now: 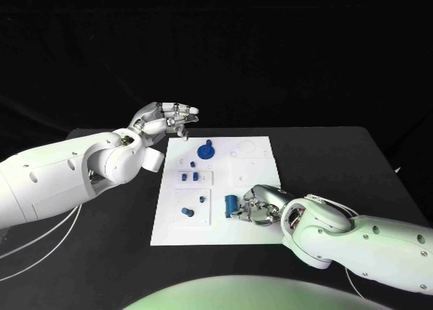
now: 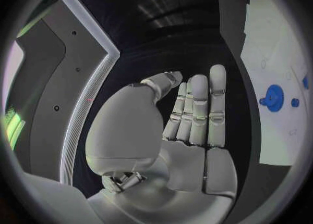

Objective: Assemble the parts on the task board

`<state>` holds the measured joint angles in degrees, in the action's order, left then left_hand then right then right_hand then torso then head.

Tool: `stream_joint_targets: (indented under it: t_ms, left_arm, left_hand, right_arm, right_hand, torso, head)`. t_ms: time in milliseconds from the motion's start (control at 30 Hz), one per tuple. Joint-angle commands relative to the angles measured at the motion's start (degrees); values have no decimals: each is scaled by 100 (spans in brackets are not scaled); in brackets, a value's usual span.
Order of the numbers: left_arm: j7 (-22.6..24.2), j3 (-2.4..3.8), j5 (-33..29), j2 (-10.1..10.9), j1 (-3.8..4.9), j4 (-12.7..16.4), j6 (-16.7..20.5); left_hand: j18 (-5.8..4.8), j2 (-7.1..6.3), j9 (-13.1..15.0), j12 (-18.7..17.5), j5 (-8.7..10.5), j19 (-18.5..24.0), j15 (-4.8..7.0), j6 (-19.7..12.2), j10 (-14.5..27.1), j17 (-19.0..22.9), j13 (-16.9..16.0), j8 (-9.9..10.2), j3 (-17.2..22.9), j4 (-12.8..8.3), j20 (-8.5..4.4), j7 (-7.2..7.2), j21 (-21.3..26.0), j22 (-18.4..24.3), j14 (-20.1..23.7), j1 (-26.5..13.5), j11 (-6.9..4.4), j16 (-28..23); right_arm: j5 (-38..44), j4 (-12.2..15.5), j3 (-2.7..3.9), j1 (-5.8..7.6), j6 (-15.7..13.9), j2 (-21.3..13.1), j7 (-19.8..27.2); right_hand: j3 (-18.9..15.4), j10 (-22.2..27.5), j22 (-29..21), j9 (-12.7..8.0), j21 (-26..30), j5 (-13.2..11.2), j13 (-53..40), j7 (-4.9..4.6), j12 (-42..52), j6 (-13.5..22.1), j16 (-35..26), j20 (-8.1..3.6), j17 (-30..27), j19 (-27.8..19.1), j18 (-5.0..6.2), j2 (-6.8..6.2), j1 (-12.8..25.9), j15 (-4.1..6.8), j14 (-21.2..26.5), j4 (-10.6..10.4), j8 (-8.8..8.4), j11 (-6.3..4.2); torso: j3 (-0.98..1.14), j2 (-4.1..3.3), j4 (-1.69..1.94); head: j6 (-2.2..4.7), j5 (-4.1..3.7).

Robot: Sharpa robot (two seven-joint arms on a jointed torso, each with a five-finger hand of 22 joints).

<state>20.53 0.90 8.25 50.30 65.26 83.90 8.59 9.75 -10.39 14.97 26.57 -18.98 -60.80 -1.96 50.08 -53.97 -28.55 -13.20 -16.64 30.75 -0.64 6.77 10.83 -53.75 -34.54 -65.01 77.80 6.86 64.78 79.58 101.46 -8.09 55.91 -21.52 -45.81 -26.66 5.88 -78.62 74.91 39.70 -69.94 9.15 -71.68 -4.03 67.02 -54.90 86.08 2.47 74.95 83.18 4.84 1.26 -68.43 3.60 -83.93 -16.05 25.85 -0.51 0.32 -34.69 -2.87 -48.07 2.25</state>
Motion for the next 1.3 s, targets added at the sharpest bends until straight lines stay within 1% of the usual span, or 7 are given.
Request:
stream_joint_targets:
  t_ms: [33, 300, 433, 733, 900, 1100, 1300]
  left_arm:
    - [28, 3, -28, 3, 2, 11, -63]
    - [25, 3, -28, 12, 2, 11, -56]
    - [24, 2, -28, 16, 2, 8, -52]
    - [21, 1, -28, 16, 2, -5, -51]
    - [20, -1, -29, 9, 1, -11, -56]
    - [22, -5, -29, 7, -1, -5, -63]
    - [25, -7, -29, -4, -14, -10, -74]
  left_hand:
    - [86, 27, -4, 14, -32, -17, -10, -54, 31, 7, 9, -18, -26, 0, 36, 3, 32, 6, 32, -39, -5, 39]
    - [86, 36, -5, 28, -34, -18, -12, -63, 43, 12, 11, -34, -21, 7, 38, 3, 36, 8, 35, -44, -4, 45]
    - [86, 36, -5, 28, -34, -18, -12, -63, 43, 12, 11, -34, -21, 7, 38, 3, 36, 8, 35, -44, -4, 45]
    - [86, 36, -5, 28, -34, -18, -12, -63, 43, 12, 11, -34, -21, 7, 38, 3, 36, 8, 35, -44, -4, 45]
    - [86, 36, -5, 28, -34, -18, -12, -63, 43, 12, 11, -34, -21, 7, 38, 3, 36, 8, 35, -44, -4, 45]
    - [86, 36, -5, 28, -34, -18, -12, -63, 43, 12, 11, -34, -21, 7, 38, 3, 36, 8, 35, -44, -4, 45]
    - [86, 36, -5, 28, -34, -18, -12, -63, 43, 12, 11, -34, -21, 7, 38, 3, 36, 8, 35, -44, -4, 45]
  right_arm:
    - [80, -20, 5, 7, 114, -53, -95]
    - [0, 95, 6, 11, 161, -172, 9]
    - [-26, 186, 9, 46, 112, -298, 69]
    - [-341, 441, 17, 287, -181, -729, 398]
    - [-409, 480, 22, 439, -227, -1050, 444]
    - [-286, 373, 22, 493, -239, -1346, 393]
    - [16, 268, 18, 486, -161, -1527, 267]
  right_hand:
    - [35, -22, 827, 2, 44, 23, -1, 34, 14, -12, 3, -27, 105, 9, -87, -26, -78, 53, -365, -18, -39, -1]
    - [-30, 1, 822, -4, 102, -92, 13, 7, -36, -32, -5, -16, 84, -6, -81, -364, 17, 35, -359, -59, -60, 23]
    - [-121, 18, 817, 3, 133, -153, 31, 1, -71, -38, -8, -9, 78, -13, -76, -455, 149, 28, -357, -63, -60, 30]
    - [-236, 152, 773, 18, 305, -6, 176, -31, -285, 62, -34, 13, 21, -70, -49, -534, 149, 3, -341, -43, -92, 60]
    - [-50, 160, 792, 18, 287, -11, 173, -22, -292, 89, -28, 11, 47, -53, -53, -442, -333, 12, -347, 59, -118, 48]
    - [239, 186, 820, -74, 247, -27, 196, -53, -338, 154, -18, 15, 89, -31, -65, -470, -740, -1, -354, 118, -273, 66]
    - [296, 195, 832, -116, 223, -50, 211, -76, -359, 166, -12, 23, 109, -21, -71, -490, -761, -14, -357, 85, -338, 84]
  torso:
    - [1, -2, -3]
    - [11, -5, -3]
    - [11, -2, -11]
    - [10, 1, -14]
    - [7, 8, -11]
    - [1, 4, -10]
    - [0, 0, -12]
  head:
    - [-6, 14]
    - [-4, 27]
    - [-8, 29]
    - [11, 14]
    - [24, -17]
    - [36, -72]
    - [51, -127]
